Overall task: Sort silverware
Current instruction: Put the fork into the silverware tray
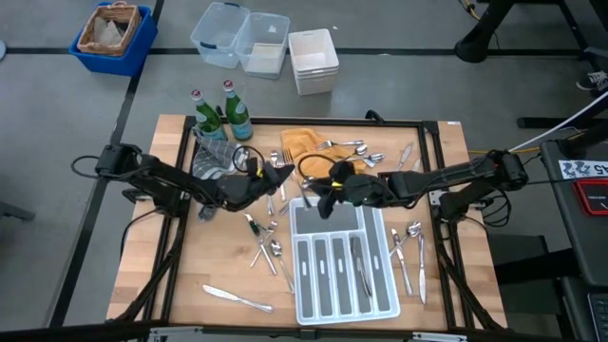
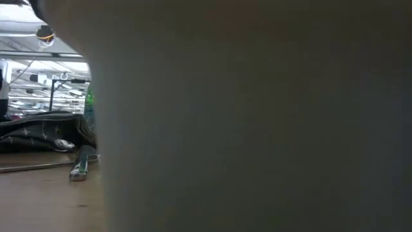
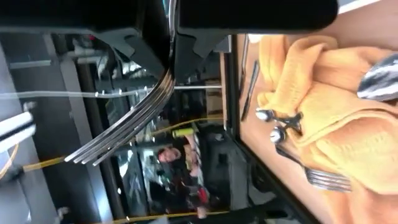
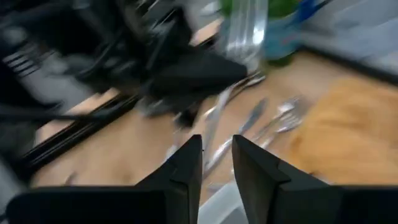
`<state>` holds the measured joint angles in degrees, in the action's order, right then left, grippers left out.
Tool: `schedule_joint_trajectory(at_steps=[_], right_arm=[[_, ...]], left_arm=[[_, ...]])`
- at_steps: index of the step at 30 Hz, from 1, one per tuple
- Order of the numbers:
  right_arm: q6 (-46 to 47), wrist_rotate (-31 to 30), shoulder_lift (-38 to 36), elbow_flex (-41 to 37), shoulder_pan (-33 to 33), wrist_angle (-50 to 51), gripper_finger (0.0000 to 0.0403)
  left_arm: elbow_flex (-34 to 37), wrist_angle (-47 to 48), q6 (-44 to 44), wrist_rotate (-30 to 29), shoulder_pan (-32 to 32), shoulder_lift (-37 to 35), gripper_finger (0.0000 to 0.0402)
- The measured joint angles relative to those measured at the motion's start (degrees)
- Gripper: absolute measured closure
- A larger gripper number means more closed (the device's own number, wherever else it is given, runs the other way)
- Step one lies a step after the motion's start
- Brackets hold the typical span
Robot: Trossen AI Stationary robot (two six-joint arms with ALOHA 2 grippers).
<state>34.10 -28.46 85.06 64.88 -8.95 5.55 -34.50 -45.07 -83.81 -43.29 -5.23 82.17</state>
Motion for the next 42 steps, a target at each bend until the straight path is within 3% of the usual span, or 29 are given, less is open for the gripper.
schedule_joint_trajectory(at_steps=[3, 8, 17, 24, 32, 42], right_arm=[[-0.1, -6.0, 0.3, 0.0, 0.0, 0.1, 0.0311], [-4.4, -7.6, 1.2, 0.0, 0.0, -1.1, 0.0311], [-22.4, -8.1, 2.8, 0.0, -0.6, -5.5, 0.0311], [-34.3, -13.5, 2.8, 0.0, -2.0, -9.9, 0.0311], [-34.4, -7.0, 5.0, 0.0, 1.1, -13.4, 0.0311], [-34.4, -8.7, 6.8, 0.0, 1.5, -14.3, 0.0311]], left_arm=[[-0.6, 1.5, -4.8, -0.6, 1.7, 0.0, 0.0400], [-1.5, 1.3, -8.7, -0.6, 4.3, 0.1, 0.0400], [-2.1, 1.6, -10.5, -0.3, 6.8, 0.2, 0.0400], [-2.2, 2.8, -8.9, -0.2, 6.8, 0.2, 0.0400], [-2.2, 2.6, -8.8, -0.4, 6.8, 0.2, 0.0400], [-2.2, 2.5, -9.2, -0.6, 7.2, 0.2, 0.0400]])
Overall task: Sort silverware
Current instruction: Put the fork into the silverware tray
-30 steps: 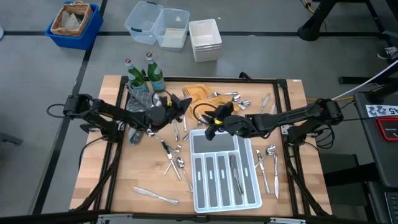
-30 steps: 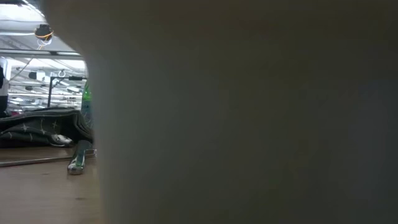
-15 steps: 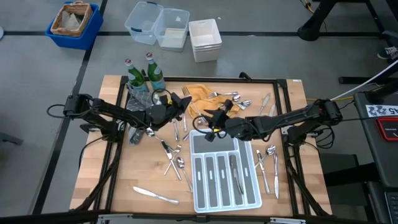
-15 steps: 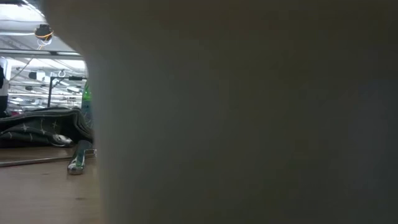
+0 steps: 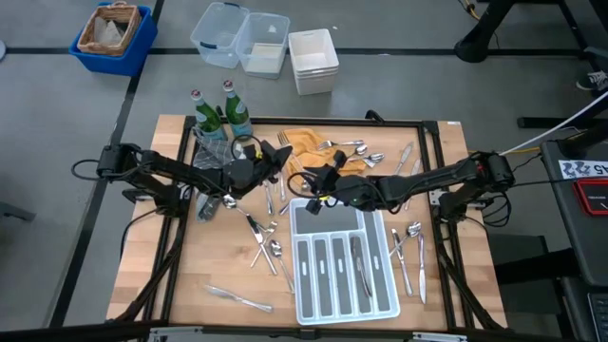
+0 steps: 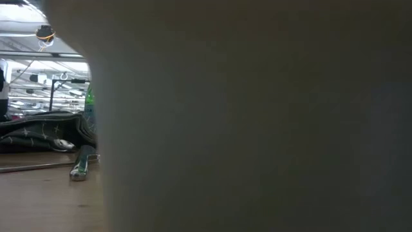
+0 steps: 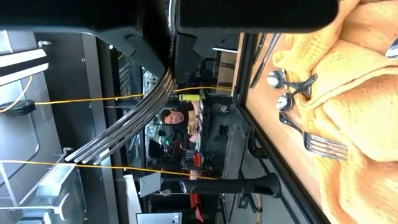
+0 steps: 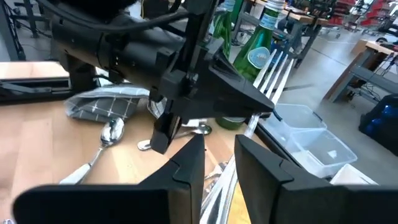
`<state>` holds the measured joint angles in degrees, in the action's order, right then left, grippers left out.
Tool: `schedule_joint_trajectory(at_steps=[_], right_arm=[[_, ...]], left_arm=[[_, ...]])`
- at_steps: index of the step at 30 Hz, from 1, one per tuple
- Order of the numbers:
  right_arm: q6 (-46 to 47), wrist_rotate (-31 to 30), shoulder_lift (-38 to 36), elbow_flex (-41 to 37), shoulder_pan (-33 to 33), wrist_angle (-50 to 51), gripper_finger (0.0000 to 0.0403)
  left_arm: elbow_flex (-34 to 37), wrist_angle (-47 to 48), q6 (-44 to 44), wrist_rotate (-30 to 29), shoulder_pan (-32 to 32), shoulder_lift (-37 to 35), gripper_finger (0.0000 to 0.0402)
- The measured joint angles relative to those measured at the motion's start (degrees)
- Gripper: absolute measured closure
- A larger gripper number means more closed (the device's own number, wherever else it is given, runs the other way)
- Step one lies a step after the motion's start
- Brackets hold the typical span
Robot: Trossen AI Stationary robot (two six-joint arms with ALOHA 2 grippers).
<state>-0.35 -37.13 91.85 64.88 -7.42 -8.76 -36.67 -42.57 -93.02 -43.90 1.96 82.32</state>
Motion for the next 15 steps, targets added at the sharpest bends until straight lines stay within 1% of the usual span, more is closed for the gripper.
schedule_joint_trajectory(at_steps=[3, 5, 7, 10, 12, 15], right_arm=[[0.0, -1.7, 0.0, 0.0, 0.0, 1.6, 0.0311], [0.7, -1.4, 0.0, 0.0, -0.1, 3.1, 0.0311], [4.1, 1.1, 0.0, 0.0, -0.1, 5.6, 0.0311], [12.4, 4.5, 0.0, 0.0, -0.1, 8.2, 0.0311], [16.8, 5.0, 0.0, 0.0, -0.1, 9.2, 0.0311], [20.6, 4.9, 0.0, 0.0, 0.0, 9.1, 0.0311]], left_arm=[[0.0, 0.0, 1.8, 0.5, -0.1, 0.0, 0.0400], [0.0, 0.2, 3.8, 1.6, -0.2, 0.0, 0.0400], [0.0, 0.6, 6.6, 2.8, -0.2, 0.0, 0.0400], [0.0, 2.1, 11.7, 5.2, -0.2, 0.0, 0.0400], [0.0, 3.5, 14.2, 7.5, -0.2, 0.0, 0.0400], [0.0, 6.0, 17.6, 10.1, -0.2, 0.0, 0.0400]])
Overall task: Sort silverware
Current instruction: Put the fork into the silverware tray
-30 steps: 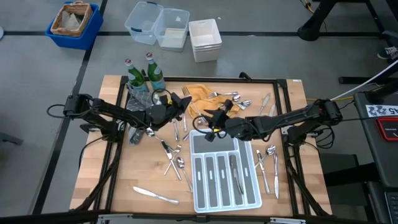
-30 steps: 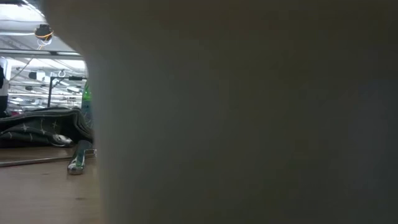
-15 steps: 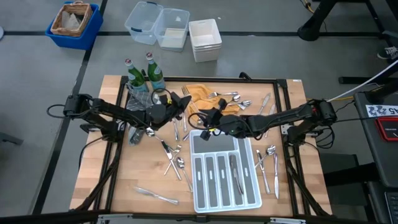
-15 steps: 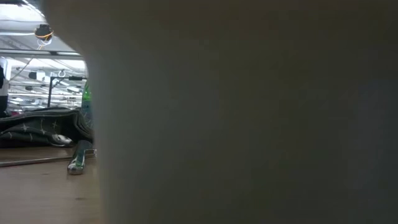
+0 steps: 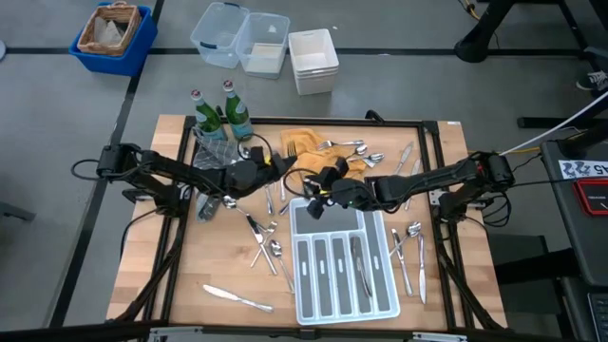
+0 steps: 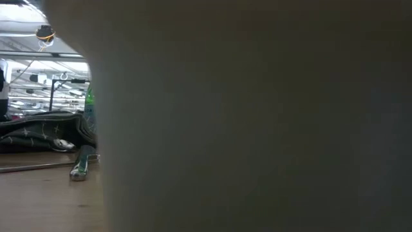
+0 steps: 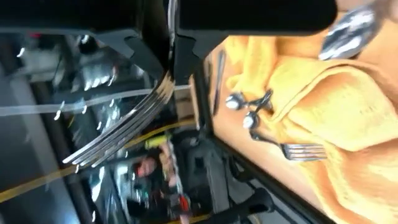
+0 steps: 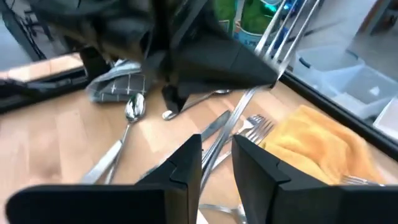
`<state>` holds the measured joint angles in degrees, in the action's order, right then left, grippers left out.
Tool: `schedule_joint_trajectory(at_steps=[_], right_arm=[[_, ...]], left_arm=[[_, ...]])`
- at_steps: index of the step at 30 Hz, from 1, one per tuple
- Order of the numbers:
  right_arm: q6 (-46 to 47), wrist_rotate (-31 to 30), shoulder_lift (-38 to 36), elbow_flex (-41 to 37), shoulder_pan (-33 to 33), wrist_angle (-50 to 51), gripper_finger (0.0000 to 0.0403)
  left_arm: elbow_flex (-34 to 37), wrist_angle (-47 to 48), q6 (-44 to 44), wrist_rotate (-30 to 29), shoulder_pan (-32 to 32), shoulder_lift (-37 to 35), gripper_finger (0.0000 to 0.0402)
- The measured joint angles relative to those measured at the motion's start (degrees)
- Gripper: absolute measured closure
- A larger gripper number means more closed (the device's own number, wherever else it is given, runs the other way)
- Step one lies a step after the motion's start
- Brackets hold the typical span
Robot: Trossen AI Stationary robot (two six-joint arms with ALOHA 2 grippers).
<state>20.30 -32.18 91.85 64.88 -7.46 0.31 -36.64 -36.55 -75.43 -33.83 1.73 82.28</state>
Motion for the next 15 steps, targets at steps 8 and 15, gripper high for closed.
schedule_joint_trajectory(at_steps=[8, 15], right_arm=[[11.4, -9.7, -0.9, 0.0, 0.0, -0.3, 0.0311], [25.5, -7.1, -0.8, 0.0, 1.8, -5.5, 0.0311]], left_arm=[[0.0, 5.8, 5.2, 2.8, -2.6, 0.0, 0.0400], [0.0, 7.9, 7.7, -3.8, -3.6, 0.0, 0.0400]])
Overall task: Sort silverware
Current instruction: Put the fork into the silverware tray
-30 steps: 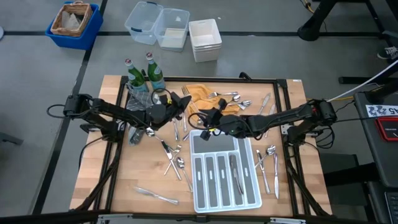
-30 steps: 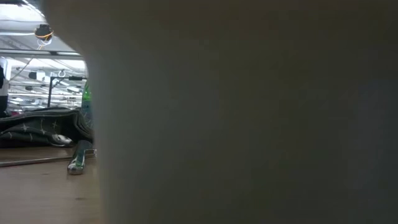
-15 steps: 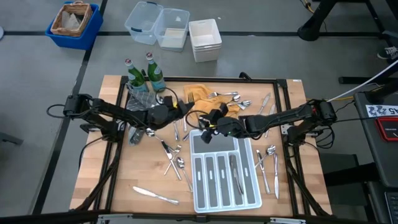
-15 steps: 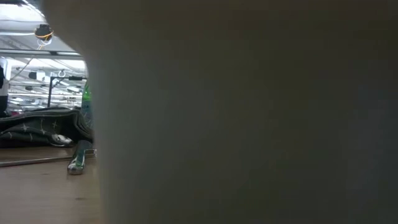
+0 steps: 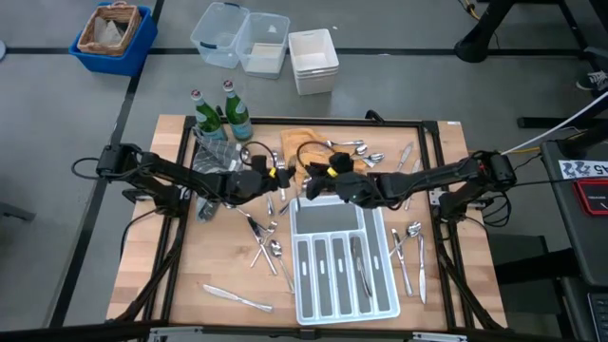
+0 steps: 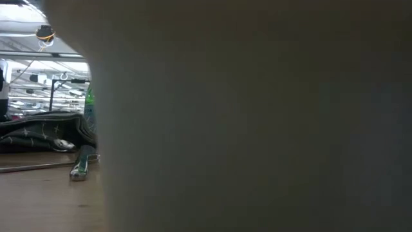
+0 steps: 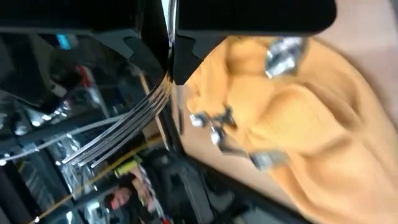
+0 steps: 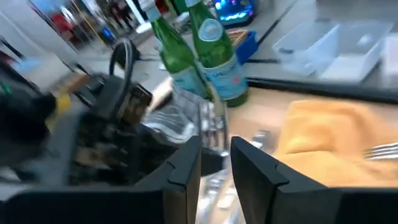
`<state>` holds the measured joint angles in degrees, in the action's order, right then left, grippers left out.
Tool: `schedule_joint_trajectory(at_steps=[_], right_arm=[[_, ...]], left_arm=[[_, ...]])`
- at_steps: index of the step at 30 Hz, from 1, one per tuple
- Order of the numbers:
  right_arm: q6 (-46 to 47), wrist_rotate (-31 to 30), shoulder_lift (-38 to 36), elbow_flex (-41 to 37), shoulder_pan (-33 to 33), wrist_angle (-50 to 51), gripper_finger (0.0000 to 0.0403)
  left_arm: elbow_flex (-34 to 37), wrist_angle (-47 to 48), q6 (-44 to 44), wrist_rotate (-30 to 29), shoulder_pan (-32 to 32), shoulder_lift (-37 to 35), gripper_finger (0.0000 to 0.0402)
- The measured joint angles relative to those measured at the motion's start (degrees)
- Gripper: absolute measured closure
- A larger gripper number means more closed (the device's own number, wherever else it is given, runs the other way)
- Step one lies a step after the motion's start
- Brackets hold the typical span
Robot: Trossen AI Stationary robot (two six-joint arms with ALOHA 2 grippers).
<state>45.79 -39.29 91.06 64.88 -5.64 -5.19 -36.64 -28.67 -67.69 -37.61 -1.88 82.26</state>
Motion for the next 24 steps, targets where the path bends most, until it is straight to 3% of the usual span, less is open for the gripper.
schedule_joint_trajectory(at_steps=[5, 10, 15, 24], right_arm=[[11.6, 6.7, 0.3, 0.0, 2.3, 0.0, 0.0311], [21.1, 7.8, 0.3, 0.0, 3.6, -2.6, 0.0311], [22.1, 7.8, 0.3, 0.0, 3.9, -8.1, 0.0311], [22.9, 9.0, 0.3, 0.0, 5.1, -12.8, 0.0311]], left_arm=[[0.0, 0.0, 9.2, -8.0, 0.0, 0.0, 0.0400], [-0.3, -0.2, 22.4, -14.5, -0.9, 0.0, 0.0400], [-2.6, -0.3, 35.0, -18.2, -1.3, 0.0, 0.0400], [-6.4, -0.4, 57.9, -18.6, -1.3, 0.0, 0.0400]])
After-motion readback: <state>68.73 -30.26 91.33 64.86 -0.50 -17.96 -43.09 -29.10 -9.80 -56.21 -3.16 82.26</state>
